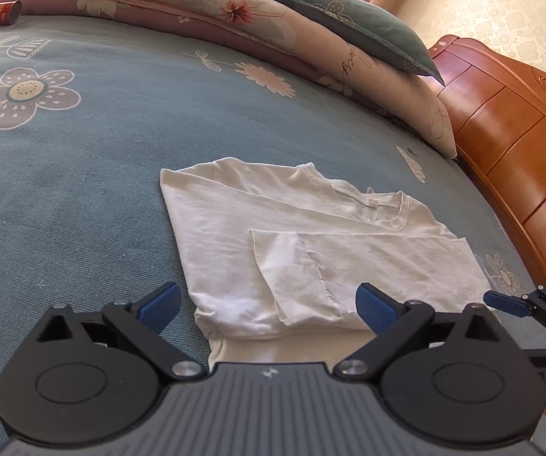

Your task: Fold clothes

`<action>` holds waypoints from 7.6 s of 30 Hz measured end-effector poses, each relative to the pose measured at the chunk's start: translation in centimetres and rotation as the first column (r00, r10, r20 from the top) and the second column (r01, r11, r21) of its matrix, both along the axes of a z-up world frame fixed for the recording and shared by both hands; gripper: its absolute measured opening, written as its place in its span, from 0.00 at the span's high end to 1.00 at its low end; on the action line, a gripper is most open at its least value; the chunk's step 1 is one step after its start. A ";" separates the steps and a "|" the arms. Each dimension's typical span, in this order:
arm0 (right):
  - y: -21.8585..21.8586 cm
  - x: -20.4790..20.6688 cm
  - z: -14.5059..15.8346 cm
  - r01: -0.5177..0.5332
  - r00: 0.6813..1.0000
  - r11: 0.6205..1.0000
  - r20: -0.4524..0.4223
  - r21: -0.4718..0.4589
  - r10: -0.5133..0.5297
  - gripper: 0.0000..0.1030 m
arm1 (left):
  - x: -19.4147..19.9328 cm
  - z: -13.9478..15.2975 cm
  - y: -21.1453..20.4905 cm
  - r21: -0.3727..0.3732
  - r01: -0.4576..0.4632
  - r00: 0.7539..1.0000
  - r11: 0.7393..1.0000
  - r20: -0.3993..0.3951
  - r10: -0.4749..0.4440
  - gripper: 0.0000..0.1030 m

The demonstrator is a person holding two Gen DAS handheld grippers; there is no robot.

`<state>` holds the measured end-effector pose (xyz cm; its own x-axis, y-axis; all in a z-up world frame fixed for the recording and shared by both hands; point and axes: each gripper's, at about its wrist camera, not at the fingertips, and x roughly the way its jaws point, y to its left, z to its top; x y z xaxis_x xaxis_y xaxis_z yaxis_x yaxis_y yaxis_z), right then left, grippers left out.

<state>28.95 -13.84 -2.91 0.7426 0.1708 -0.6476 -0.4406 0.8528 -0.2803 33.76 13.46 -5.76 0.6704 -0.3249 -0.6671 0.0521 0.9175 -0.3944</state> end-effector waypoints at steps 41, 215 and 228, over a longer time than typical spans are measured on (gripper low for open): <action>-15.5 1.8 -3.9 0.327 0.939 0.780 -0.092 0.534 -0.332 0.32 | 8.2 0.1 -7.7 0.446 0.330 0.922 0.832 0.037 -0.385 0.49; -22.7 -0.7 -2.6 0.378 0.909 0.813 -0.010 0.443 -0.418 0.47 | 1.7 2.7 -25.3 0.216 0.356 0.923 0.909 -0.234 -0.306 0.17; -14.1 -10.1 3.9 0.148 0.973 0.847 0.078 0.510 -0.217 0.18 | -9.8 8.9 -19.1 0.312 0.347 0.934 0.885 -0.024 -0.357 0.05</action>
<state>18.88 -27.92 1.03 0.8624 0.2973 -0.4097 -0.2526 0.9542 0.1606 23.98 -5.62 3.17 0.5735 -0.3270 -0.7511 0.4022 0.9111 -0.0896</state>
